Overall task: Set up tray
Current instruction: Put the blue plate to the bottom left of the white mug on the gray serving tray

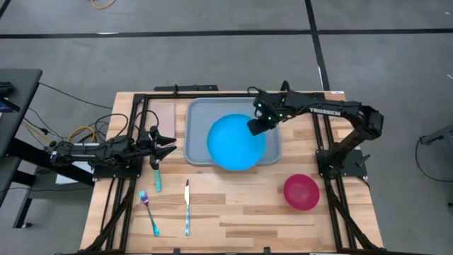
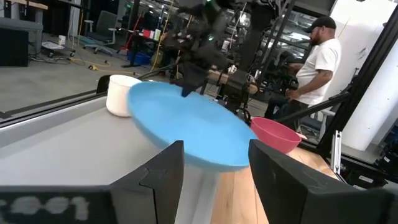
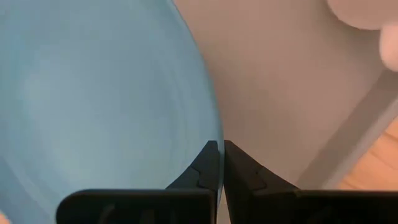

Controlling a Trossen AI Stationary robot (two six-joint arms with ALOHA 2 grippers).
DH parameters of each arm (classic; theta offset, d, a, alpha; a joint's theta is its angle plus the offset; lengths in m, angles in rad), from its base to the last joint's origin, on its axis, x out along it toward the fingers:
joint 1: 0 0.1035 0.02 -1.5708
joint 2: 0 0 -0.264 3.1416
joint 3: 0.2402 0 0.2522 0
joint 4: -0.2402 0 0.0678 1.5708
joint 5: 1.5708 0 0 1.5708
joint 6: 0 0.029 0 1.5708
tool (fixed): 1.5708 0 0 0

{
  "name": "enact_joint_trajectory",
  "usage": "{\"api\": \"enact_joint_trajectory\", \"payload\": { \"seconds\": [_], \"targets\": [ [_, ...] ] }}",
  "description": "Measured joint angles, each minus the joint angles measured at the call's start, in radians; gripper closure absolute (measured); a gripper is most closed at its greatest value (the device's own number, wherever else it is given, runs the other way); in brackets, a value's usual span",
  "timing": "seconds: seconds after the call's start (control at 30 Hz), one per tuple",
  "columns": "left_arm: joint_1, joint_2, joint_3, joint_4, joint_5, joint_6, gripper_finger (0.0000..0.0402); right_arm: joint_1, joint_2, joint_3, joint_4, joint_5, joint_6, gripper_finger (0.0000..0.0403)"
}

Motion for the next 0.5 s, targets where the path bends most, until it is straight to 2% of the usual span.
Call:
{"api": "enact_joint_trajectory", "payload": {
  "seconds": [0.27,0.5],
  "targets": [
    [0.0,0.0,0.0,0.0,0.0,0.0,0.0232,-0.068,0.121,0.0,0.052,0.002,0.018,0.0403],
    [0.0,0.0,0.0,0.0,0.0,0.0,0.0232,-0.138,0.133,0.0,0.034,0.017,0.036,0.0403]
  ]
}}
